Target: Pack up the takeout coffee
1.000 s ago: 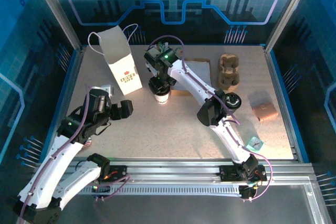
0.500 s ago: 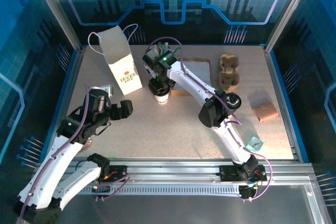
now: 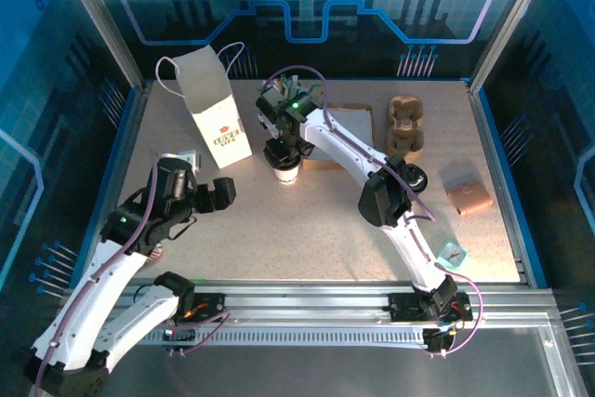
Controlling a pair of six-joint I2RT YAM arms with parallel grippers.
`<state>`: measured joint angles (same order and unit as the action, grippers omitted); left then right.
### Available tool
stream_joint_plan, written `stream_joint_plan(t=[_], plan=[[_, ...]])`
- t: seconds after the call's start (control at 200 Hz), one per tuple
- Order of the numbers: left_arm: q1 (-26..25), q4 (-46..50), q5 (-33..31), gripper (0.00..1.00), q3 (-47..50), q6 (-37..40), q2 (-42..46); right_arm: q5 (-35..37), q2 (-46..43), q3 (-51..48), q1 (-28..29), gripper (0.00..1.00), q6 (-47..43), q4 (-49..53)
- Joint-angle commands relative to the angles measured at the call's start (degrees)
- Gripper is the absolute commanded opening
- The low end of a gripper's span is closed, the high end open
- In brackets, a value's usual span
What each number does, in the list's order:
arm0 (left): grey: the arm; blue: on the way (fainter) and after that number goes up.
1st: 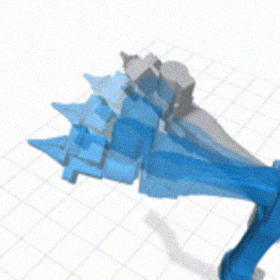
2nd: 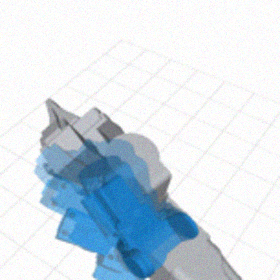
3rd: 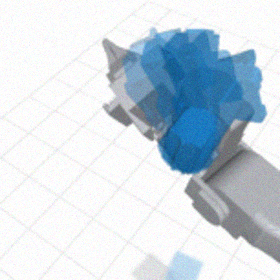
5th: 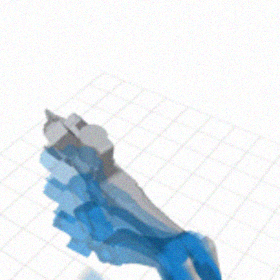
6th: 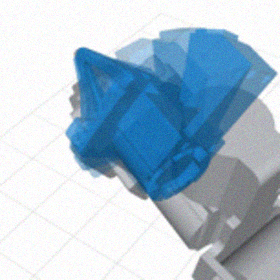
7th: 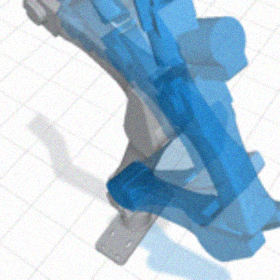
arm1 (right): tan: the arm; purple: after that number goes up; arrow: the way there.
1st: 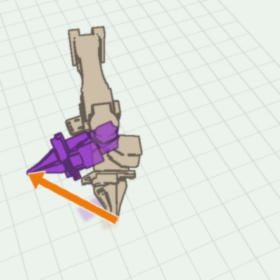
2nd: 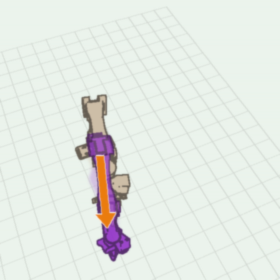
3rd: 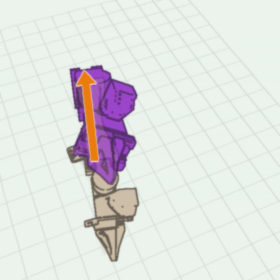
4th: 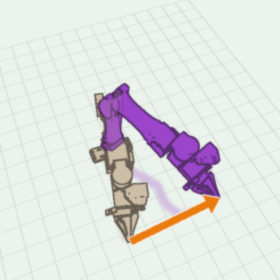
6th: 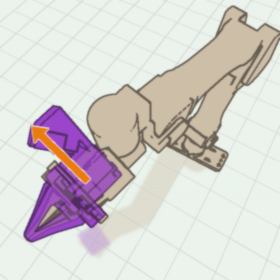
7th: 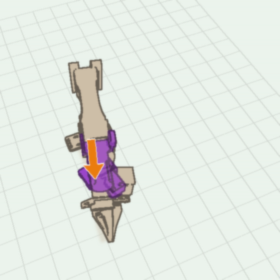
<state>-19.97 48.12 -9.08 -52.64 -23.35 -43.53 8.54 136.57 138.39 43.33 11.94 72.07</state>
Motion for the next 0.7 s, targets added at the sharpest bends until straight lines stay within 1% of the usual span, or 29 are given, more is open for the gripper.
stream_joint_plan(t=[0.0,0.07,0.125,0.19,0.38,0.485,0.57,0.695], plan=[[0.7,-0.6,1.3,0.99,0.9,1.8,0.2,-7.4,7.2,-5.8,0.7,0.63,0.1,3.7],[0.7,-0.6,1.2,0.99,0.9,1.8,0.1,-8.4,8.5,-4.5,0.6,0.62,-0.7,5.7],[0.7,-0.6,1.3,0.99,0.9,1.7,0.1,-6.9,8.8,-2.5,0.7,0.61,-1.0,7.6],[0.6,-0.6,1.3,0.99,0.9,1.7,0.2,-5.4,7.3,-0.9,0.6,0.6,-1.3,8.5],[0.7,-0.6,1.2,0.99,0.9,1.6,0.2,-5.5,3.9,4.8,0.3,0.61,-2.3,12.7],[0.7,-0.5,1.1,0.99,0.9,1.6,0.3,-5.2,2.4,4.6,0.5,0.62,-2.7,14.4],[0.7,-0.5,1.2,0.99,0.9,1.6,0.3,-5.5,0.5,2.3,0.8,0.62,-2.7,13.5],[0.7,-0.6,1.2,0.99,0.8,1.6,0.3,-4.1,-2.1,-0.1,1.3,0.62,-2.6,13.1]])
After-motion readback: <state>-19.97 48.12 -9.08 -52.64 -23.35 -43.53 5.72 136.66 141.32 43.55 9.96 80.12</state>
